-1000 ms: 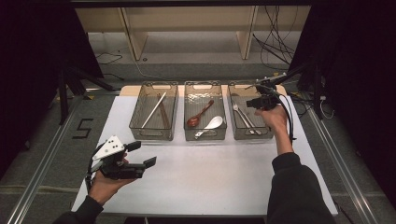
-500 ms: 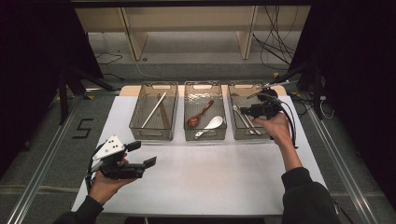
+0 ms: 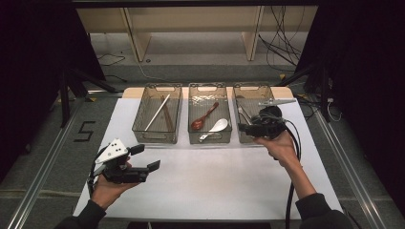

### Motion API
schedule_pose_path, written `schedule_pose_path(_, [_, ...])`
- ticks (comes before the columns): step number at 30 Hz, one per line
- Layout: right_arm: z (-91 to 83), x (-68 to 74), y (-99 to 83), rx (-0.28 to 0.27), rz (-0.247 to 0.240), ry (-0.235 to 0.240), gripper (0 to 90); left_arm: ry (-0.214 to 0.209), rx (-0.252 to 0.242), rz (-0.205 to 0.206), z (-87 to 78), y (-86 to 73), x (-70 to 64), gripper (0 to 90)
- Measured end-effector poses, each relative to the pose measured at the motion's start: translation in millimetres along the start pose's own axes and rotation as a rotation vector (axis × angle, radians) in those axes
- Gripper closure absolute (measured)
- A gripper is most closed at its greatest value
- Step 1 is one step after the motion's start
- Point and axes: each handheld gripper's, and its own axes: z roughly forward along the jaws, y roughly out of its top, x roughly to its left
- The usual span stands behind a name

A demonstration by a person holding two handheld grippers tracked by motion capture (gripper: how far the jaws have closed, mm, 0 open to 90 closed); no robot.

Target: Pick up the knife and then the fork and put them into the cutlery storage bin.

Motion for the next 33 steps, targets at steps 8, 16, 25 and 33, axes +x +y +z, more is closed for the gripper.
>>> schedule_pose_path(8, [-9.0, 16.6, -17.0, -0.019, -0.016, 0.020, 28.8, -0.002, -0.002, -0.007, -0.2, 0.2, 0.4, 16.1])
schedule_pose_path(16, [-18.0, 29.4, -33.8, -0.049, 0.004, 0.033, 19.0, 0.000, 0.000, -0.008, 1.1, 0.6, 0.2, 16.1])
schedule_pose_path(25, [-27.5, 36.1, -55.6, -0.081, 0.016, 0.058, 17.4, -0.004, 0.003, -0.009, 2.2, 0.9, 0.2, 16.1])
schedule_pose_path(33, [-35.0, 43.6, -68.1, -0.118, 0.011, 0.079, 17.5, -0.005, 0.007, -0.007, 2.6, 0.7, -0.6, 16.1])
